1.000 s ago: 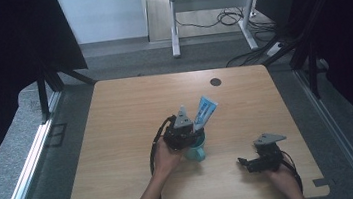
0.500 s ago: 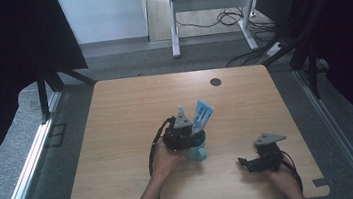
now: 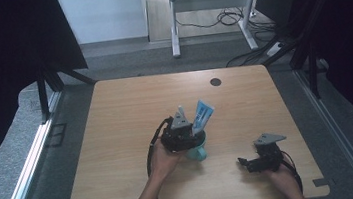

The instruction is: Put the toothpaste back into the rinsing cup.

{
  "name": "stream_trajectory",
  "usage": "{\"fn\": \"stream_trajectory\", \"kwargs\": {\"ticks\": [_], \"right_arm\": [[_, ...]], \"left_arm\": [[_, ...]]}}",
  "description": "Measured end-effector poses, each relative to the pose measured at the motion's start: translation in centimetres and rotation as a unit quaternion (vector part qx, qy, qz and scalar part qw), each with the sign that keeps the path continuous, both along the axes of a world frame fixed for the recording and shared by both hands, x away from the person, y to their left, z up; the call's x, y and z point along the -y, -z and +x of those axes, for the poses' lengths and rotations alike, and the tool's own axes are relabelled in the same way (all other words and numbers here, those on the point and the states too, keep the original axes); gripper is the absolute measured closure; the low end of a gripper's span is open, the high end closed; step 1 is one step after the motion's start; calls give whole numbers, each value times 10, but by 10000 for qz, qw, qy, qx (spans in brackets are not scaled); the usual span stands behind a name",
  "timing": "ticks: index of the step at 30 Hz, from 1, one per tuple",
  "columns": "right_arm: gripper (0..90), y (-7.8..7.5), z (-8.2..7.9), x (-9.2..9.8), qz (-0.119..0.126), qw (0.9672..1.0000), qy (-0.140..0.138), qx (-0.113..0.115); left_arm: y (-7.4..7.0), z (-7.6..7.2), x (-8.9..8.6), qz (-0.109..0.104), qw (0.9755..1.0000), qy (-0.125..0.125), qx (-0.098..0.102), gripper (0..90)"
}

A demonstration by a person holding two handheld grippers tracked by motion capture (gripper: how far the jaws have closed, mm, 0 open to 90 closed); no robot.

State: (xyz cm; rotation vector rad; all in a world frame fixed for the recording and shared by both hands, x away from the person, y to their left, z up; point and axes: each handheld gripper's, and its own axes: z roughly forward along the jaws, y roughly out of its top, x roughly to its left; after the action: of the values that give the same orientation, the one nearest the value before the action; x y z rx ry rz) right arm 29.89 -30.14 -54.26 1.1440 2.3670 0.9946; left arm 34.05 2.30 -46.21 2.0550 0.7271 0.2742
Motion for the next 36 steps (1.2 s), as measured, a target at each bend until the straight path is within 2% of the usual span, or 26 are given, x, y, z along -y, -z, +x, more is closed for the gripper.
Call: {"fn": "stream_trajectory", "kwargs": {"ticks": [4,16,29,36], "right_arm": [[49,0,0,0,-3,10000,-1,6],[49,0,0,0,0,10000,0,0],[49,0,0,0,-2,10000,0,6],[50,0,0,0,-9,10000,9,3]], "left_arm": [[-2,-1,-1,-51,10000,44,-52,395],[-12,-11,-3,233,9997,55,105,155],[-15,-14,-26,-95,9998,-128,-148,95],[-14,-16,-40,-22,9995,-277,-154,45]]}}
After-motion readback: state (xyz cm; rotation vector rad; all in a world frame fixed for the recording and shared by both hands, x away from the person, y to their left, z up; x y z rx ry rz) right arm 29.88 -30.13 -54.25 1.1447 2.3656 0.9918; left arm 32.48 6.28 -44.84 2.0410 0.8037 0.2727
